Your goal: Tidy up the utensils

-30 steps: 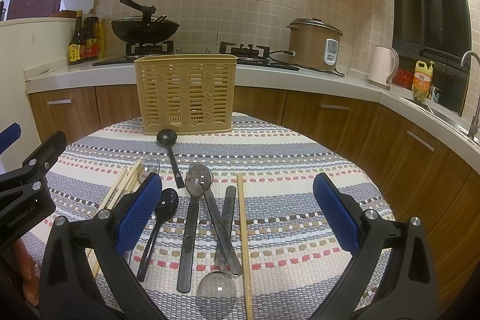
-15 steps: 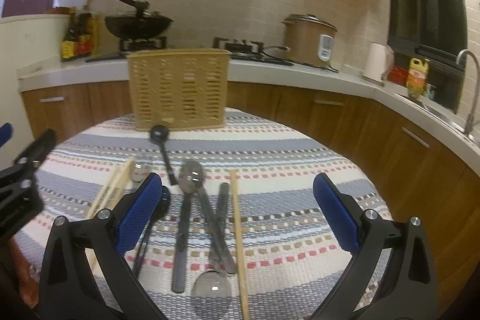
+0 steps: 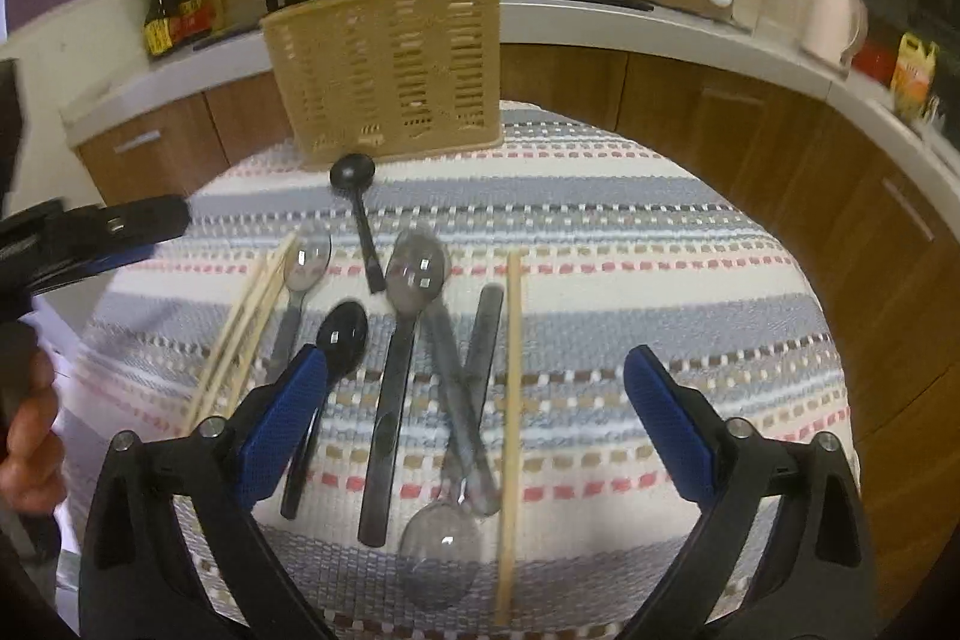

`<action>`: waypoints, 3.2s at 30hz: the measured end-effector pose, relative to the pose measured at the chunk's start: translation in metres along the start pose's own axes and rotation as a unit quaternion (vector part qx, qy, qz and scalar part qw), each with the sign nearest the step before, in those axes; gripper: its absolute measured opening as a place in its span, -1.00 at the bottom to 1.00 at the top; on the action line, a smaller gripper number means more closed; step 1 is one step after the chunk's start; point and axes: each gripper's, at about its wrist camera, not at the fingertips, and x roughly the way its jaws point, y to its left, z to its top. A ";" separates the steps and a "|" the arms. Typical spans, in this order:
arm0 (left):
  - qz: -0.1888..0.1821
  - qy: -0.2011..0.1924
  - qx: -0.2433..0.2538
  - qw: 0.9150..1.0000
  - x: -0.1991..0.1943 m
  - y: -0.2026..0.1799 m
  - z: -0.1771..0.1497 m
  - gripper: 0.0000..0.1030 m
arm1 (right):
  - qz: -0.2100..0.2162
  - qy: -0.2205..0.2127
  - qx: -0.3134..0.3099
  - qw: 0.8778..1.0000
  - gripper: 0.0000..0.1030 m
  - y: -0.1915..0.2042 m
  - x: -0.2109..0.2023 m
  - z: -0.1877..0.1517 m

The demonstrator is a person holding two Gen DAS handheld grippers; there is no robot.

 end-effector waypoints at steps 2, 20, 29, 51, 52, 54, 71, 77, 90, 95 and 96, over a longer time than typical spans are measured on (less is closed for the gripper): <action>0.005 0.009 0.000 1.000 0.013 -0.004 0.011 0.44 | 0.003 0.007 -0.002 1.000 0.69 -0.009 0.000 0.010; 0.100 0.076 -0.063 0.990 0.126 -0.015 0.058 -0.21 | 0.108 0.148 -0.027 0.983 0.10 -0.017 0.068 0.053; 0.187 0.061 -0.029 0.980 0.155 -0.046 0.066 -0.29 | 0.122 0.200 -0.023 0.972 0.05 -0.009 0.092 0.062; 0.000 -0.023 -0.039 0.999 0.074 -0.025 0.075 -0.98 | 0.104 0.178 -0.033 0.978 -0.45 0.028 0.116 0.092; 0.000 -0.024 -0.036 0.999 0.063 -0.020 0.072 -0.98 | 0.104 0.176 -0.030 0.978 -0.45 0.026 0.116 0.092; 0.001 -0.027 -0.029 0.999 0.052 -0.018 0.066 -0.98 | 0.098 0.174 -0.026 0.980 -0.45 0.025 0.118 0.093; -0.005 -0.196 0.032 0.980 -0.052 -0.039 0.076 -0.98 | 0.117 -0.060 -0.036 0.991 -0.72 0.017 -0.004 0.127; -0.005 -0.245 0.039 0.969 -0.065 -0.043 0.116 -0.98 | 0.120 -0.085 -0.031 0.989 -0.80 0.018 0.005 0.169; -0.017 -0.227 0.022 0.974 -0.052 -0.014 0.106 -0.98 | 0.147 0.069 -0.026 0.986 0.07 0.014 0.066 0.125; -0.020 -0.209 0.029 0.977 -0.047 -0.012 0.099 -0.98 | 0.125 0.205 0.027 0.970 -0.16 0.021 0.124 0.112; -0.022 -0.206 0.030 0.978 -0.046 -0.013 0.098 -0.98 | 0.129 0.217 0.038 0.967 -0.27 0.022 0.131 0.108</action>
